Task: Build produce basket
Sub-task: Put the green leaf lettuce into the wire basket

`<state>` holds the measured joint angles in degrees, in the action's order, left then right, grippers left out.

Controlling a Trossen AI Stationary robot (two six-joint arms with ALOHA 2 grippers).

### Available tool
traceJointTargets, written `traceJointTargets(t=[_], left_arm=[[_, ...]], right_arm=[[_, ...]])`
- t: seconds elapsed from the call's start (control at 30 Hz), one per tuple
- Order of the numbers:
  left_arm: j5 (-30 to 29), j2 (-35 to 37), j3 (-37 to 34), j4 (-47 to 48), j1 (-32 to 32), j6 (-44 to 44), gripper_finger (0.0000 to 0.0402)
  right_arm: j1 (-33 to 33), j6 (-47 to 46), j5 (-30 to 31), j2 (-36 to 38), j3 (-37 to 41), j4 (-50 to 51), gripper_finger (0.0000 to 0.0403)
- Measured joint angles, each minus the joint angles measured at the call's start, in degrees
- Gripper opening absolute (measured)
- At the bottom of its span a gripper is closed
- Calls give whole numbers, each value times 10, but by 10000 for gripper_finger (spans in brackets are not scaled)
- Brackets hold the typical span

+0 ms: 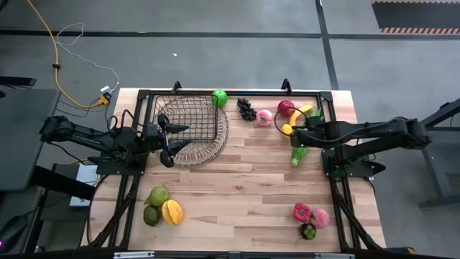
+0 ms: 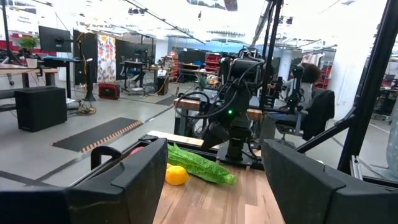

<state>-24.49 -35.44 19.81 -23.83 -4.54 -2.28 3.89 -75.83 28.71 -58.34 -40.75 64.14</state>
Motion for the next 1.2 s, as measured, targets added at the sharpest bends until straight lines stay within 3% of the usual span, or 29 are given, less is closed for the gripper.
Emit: traceJointTargets(t=[0.87, 1.2], left_arm=[[-2, 0, 0, 2, 0, -1, 248], [-1, 0, 0, 11, 0, -3, 248]], right_arm=[[36, -67, 28, -177, 0, -32, 381], [36, -118, 24, -155, 31, -52, 381]])
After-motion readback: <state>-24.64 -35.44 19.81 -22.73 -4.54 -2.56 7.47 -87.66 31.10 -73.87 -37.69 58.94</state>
